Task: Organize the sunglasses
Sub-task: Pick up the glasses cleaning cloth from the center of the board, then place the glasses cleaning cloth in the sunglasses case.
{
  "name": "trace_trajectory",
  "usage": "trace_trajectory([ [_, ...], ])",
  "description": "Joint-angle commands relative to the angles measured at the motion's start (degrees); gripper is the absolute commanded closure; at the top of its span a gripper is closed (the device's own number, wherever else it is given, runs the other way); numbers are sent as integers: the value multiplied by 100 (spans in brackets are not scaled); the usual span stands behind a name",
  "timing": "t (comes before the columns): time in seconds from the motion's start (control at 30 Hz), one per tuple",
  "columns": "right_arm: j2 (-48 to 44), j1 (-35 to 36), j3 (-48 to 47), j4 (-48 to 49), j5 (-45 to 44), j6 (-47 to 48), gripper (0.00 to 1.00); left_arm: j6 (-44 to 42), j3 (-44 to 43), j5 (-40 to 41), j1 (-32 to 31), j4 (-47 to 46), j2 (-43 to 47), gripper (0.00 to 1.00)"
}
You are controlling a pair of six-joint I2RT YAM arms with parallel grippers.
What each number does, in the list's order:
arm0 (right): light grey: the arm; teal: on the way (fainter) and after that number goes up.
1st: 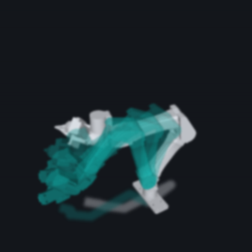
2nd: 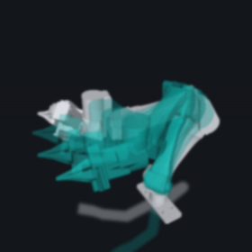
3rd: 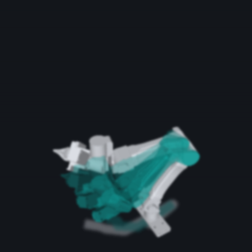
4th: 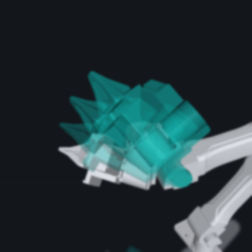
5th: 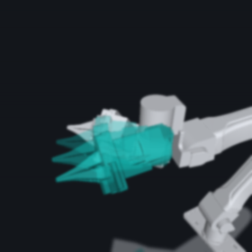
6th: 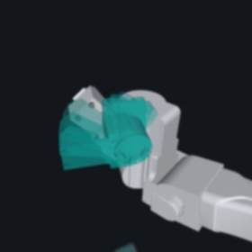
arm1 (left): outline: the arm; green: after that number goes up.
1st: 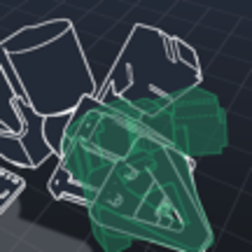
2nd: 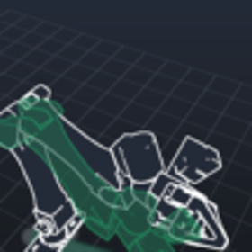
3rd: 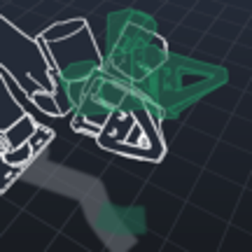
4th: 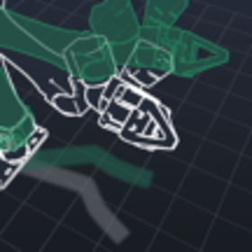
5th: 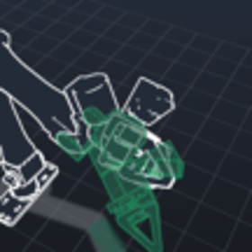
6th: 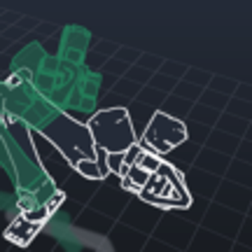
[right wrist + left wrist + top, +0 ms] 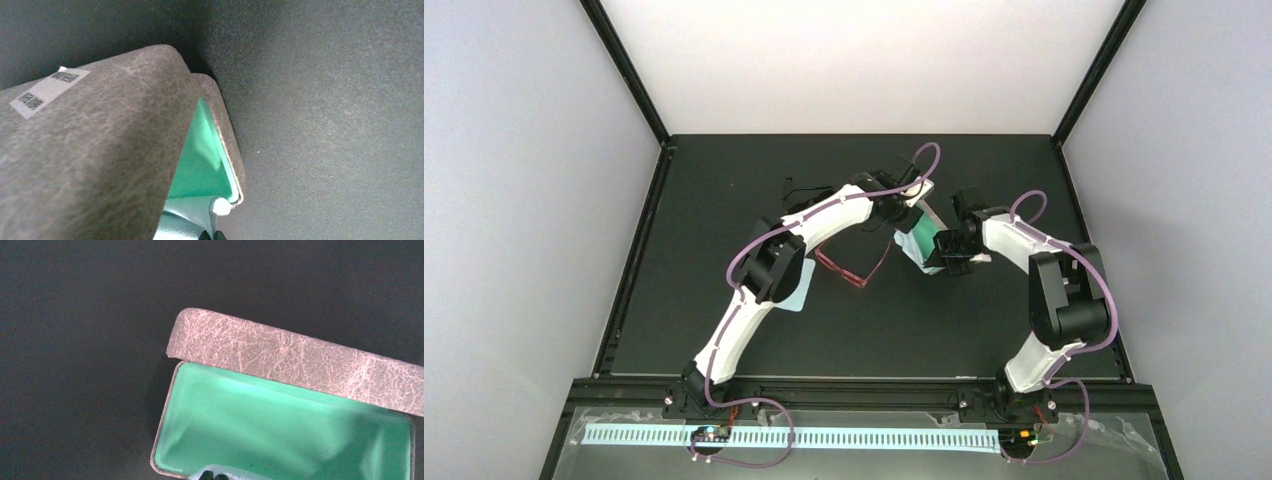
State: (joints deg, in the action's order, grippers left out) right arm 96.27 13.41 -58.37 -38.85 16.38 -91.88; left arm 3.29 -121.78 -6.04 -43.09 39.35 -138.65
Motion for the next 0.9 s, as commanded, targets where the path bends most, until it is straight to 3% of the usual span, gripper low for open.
trace_trajectory([
  [0.0, 129, -90, 20, -169, -187, -26, 99, 221, -409, 130, 51, -97, -213, 98],
  [0.87, 305, -308, -192, -334, -944, -118, 96, 789, -778, 426, -6, -111, -580, 98],
])
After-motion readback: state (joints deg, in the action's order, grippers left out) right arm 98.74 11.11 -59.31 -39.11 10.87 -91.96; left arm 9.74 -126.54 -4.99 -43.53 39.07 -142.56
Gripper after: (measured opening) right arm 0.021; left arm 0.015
